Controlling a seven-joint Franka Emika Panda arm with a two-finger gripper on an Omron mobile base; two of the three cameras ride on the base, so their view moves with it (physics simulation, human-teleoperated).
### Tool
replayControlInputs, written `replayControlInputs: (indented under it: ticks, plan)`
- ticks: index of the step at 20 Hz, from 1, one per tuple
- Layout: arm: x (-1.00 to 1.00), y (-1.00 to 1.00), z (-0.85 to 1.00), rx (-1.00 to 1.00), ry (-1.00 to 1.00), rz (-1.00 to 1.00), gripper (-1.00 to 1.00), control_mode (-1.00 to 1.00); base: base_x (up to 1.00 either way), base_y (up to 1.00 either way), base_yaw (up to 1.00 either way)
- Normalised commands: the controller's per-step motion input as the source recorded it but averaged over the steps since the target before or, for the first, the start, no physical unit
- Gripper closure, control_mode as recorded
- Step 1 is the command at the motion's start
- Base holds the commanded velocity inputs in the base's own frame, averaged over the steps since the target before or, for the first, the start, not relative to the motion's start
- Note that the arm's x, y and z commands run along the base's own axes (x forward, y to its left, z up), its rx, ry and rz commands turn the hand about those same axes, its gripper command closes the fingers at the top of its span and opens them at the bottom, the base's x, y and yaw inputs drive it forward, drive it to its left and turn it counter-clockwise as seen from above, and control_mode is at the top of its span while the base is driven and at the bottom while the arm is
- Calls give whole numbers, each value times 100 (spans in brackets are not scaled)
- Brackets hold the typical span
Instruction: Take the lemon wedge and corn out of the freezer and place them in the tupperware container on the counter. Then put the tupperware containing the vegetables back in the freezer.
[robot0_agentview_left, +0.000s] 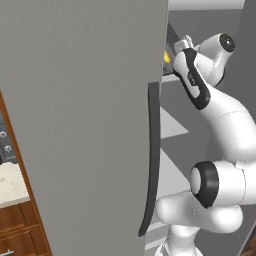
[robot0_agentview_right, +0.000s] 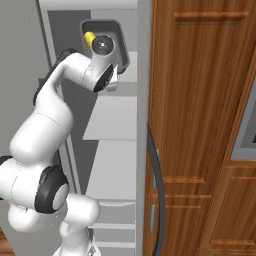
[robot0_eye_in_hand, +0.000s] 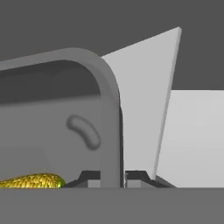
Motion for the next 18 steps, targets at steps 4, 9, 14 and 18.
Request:
replayControlInputs:
  ticks: [4,9,14,18]
  plan:
    - [51,1,0,0,0,1,100,-100,0,0,0]
    - [50,0,-3,0,0,0,100,-100,0,0,0]
    - [37,0,-12,0,0,0,100,-100,0,0,0]
    - [38,0,-18,0,0,0,100,-100,0,0,0]
